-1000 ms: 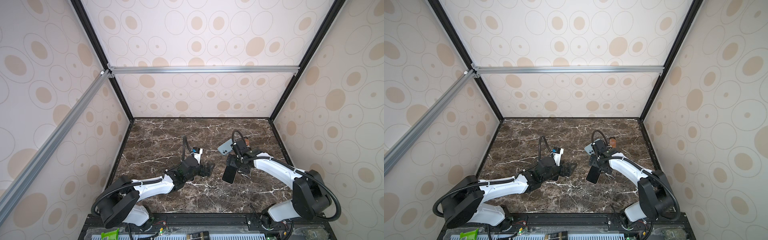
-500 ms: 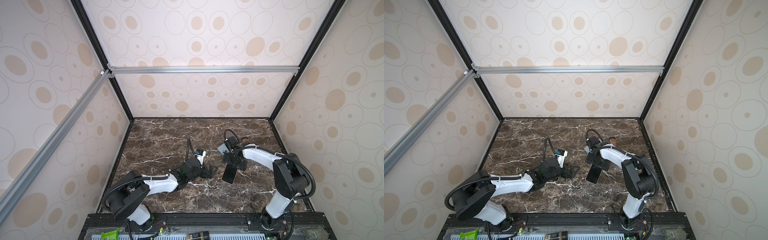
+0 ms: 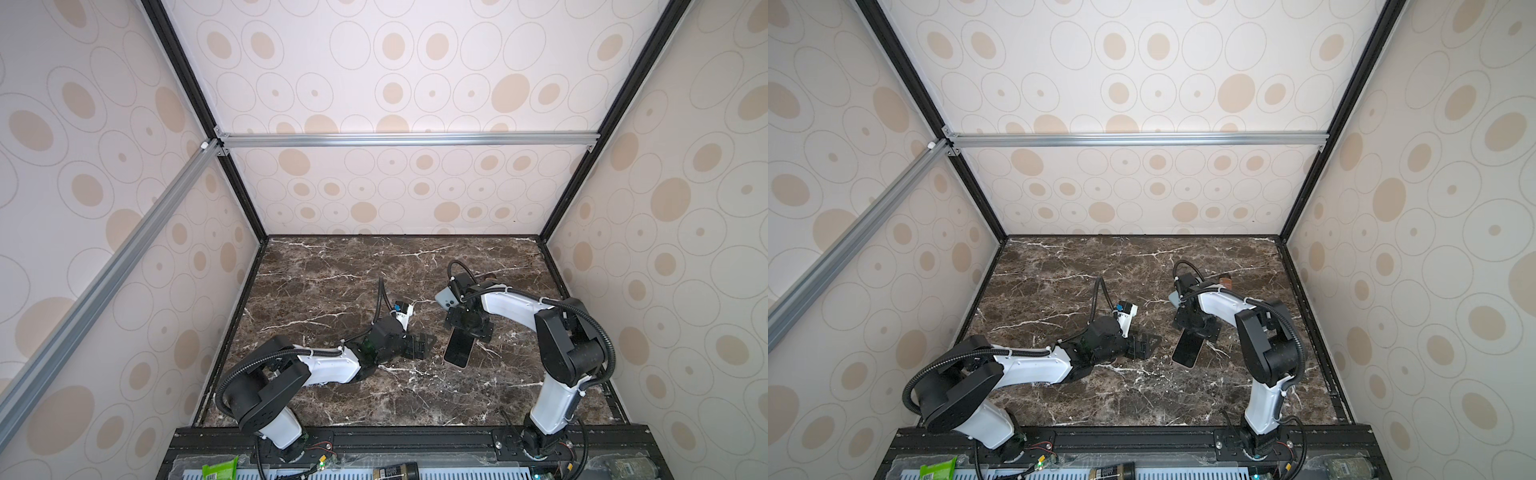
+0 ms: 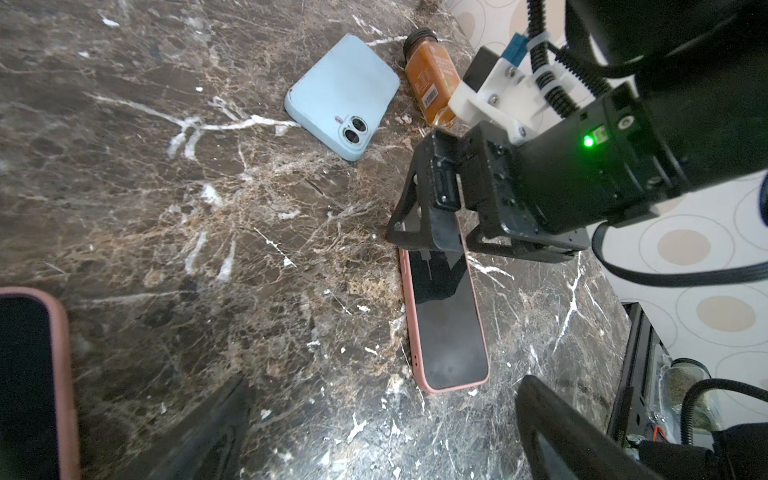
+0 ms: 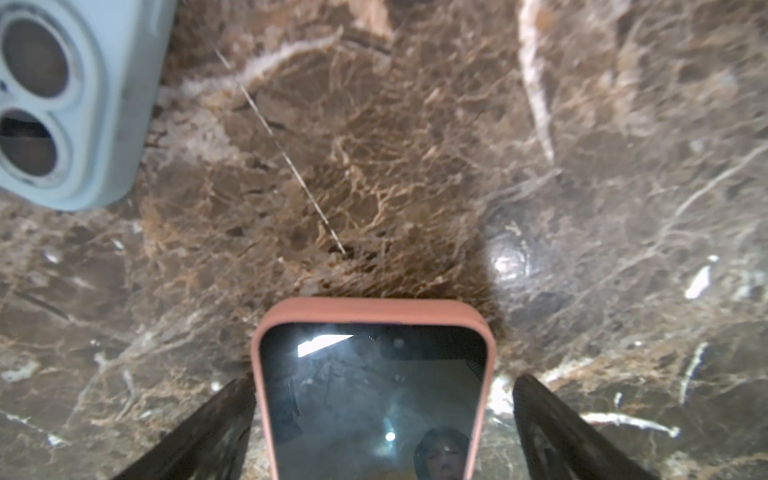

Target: Take the phone out of the phone case

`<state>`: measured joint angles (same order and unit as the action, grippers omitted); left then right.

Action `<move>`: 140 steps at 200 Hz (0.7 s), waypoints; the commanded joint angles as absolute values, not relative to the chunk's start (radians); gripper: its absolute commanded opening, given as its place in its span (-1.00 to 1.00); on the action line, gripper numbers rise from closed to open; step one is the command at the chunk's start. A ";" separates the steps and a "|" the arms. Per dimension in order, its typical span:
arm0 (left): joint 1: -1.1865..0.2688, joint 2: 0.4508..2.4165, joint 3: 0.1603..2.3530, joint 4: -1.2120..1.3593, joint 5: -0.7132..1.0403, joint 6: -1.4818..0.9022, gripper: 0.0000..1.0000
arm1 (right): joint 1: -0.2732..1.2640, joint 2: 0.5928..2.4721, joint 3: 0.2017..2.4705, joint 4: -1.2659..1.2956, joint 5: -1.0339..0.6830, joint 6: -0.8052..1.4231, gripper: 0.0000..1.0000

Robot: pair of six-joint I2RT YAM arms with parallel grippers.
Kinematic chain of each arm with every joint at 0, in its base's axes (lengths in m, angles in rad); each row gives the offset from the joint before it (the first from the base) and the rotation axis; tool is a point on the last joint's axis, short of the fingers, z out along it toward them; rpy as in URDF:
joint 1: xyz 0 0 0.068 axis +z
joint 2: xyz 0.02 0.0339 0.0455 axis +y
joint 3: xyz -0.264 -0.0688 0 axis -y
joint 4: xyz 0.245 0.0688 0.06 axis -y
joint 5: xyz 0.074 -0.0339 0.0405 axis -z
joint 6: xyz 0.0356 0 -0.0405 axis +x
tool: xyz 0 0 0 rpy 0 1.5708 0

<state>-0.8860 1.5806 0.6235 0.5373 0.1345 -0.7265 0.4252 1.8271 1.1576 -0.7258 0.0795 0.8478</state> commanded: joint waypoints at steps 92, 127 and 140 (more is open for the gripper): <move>-0.924 1.639 0.725 0.473 0.129 -0.764 0.98 | 0.393 1.831 1.114 -0.714 -0.036 0.839 0.61; -0.947 1.692 0.764 0.483 0.168 -0.792 0.98 | 0.332 1.730 0.992 -0.599 -0.162 0.795 0.52; -0.958 1.713 0.784 0.482 0.181 -0.800 0.98 | 0.313 1.698 0.958 -0.571 -0.196 0.765 0.51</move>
